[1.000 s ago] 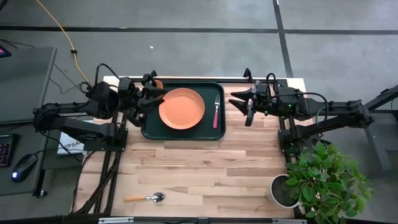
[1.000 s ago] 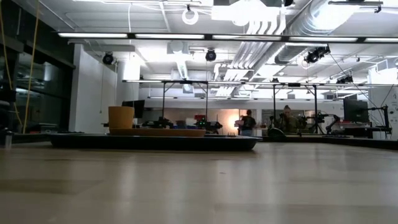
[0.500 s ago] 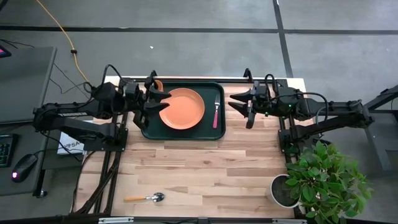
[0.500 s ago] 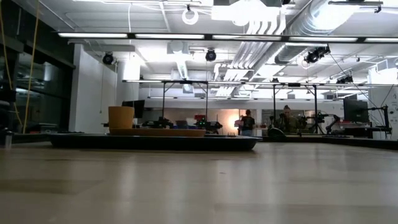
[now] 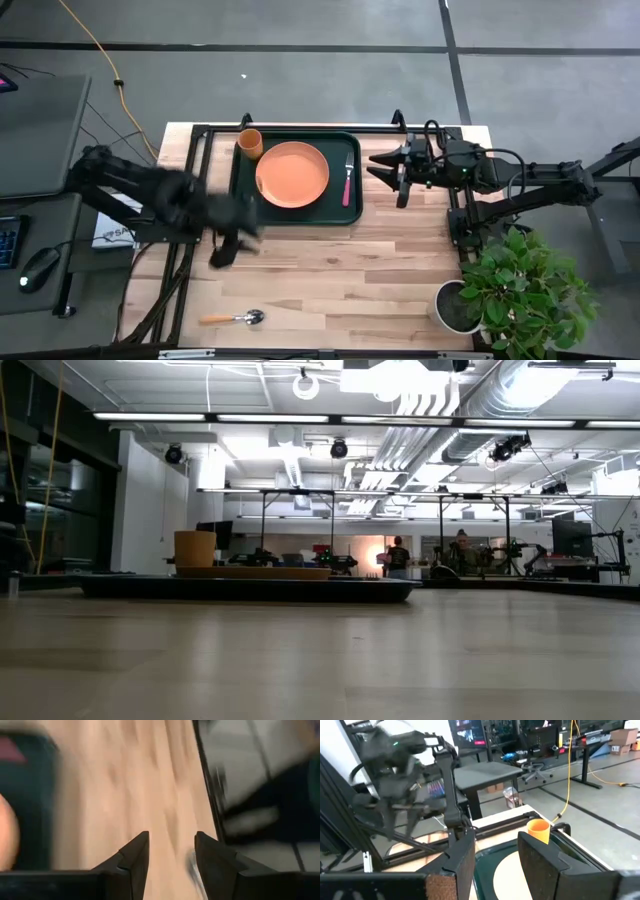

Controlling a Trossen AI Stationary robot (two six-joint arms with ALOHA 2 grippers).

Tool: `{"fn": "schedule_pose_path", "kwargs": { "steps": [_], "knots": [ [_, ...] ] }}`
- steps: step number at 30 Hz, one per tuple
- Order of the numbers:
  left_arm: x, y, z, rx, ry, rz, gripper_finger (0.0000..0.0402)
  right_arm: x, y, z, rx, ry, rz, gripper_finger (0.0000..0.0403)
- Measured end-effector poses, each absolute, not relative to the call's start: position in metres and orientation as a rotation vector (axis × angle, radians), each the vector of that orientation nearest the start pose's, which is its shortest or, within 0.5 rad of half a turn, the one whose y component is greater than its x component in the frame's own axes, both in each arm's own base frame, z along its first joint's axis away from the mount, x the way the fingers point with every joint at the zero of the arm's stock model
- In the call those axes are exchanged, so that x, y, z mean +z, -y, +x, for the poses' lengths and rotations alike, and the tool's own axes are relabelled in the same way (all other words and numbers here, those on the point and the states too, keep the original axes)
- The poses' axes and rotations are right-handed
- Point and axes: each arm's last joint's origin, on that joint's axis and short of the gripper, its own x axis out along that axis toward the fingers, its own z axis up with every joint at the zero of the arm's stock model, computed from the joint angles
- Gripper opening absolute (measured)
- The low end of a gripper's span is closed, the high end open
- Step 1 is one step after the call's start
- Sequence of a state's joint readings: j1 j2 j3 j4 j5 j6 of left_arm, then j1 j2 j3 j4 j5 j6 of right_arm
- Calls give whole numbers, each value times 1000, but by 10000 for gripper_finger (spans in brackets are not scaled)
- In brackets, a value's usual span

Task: Pick and place plate/cup/fork/spoon on tray
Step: Put the yellow spoon on the black serving tray

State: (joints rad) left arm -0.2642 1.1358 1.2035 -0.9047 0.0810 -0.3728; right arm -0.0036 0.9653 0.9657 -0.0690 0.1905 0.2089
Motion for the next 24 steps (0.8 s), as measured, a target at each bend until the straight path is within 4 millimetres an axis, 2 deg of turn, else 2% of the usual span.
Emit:
{"fn": "schedule_pose_path", "kwargs": {
  "steps": [3, 6, 10, 14, 18, 24],
  "knots": [
    [327, 95, 198, -196, -1118, -277, 138, 371, 6, 211, -204, -75, 199, 142],
    [305, 131, 191, -173, -1292, -201, 135, 369, 6, 210, -205, -95, 197, 142],
    [279, 177, 188, -133, -1321, -87, 136, 368, 6, 210, -208, -114, 195, 142],
    [251, 216, 191, -112, -1292, -57, 136, 366, 6, 210, -209, -132, 193, 142],
    [220, 237, 199, -104, -1323, -15, 134, 363, 6, 209, -212, -159, 190, 142],
    [187, 245, 220, -48, -1352, -47, 133, 360, 6, 209, -215, -193, 187, 142]
  ]
}}
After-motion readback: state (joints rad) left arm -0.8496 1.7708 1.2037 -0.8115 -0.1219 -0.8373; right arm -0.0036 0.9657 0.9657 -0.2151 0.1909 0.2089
